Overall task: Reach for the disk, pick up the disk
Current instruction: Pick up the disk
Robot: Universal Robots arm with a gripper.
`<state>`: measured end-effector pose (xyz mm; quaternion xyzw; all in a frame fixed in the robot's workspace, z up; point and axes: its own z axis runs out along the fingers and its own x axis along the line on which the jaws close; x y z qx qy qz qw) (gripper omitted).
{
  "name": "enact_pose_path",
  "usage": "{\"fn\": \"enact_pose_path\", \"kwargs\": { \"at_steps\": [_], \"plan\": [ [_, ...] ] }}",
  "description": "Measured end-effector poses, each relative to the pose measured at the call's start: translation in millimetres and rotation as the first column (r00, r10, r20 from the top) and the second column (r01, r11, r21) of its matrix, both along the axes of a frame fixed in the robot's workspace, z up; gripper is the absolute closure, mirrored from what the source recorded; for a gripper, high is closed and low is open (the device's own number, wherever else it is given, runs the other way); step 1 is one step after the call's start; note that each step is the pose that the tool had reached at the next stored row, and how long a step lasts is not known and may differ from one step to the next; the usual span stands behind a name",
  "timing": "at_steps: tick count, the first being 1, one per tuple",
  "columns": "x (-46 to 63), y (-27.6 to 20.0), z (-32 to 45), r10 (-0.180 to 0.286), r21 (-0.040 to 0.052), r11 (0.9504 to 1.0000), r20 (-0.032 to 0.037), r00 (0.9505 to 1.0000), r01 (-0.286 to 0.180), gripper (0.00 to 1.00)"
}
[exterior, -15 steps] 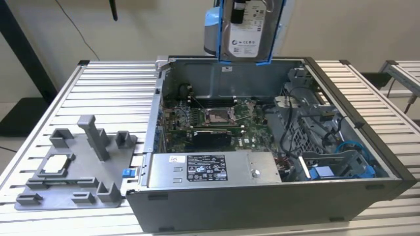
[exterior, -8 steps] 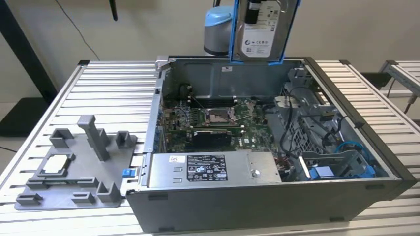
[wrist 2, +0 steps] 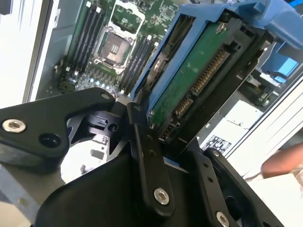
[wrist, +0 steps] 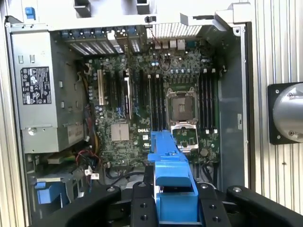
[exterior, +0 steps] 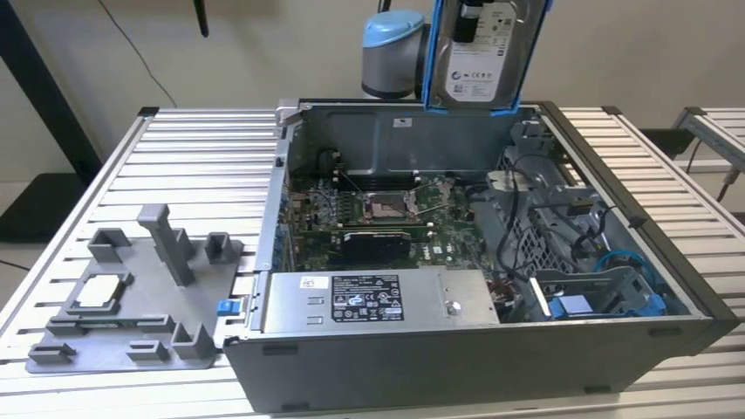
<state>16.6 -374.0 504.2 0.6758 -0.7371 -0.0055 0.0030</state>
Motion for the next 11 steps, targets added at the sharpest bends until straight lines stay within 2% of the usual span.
{"fn": "enact_pose_path", "kwargs": {
  "at_steps": [11],
  "plan": [
    [42.6, 0.0, 0.0, 0.000, 0.0001, 1.0000, 0.0000, 1.0000, 0.000, 1.00]
  ]
}}
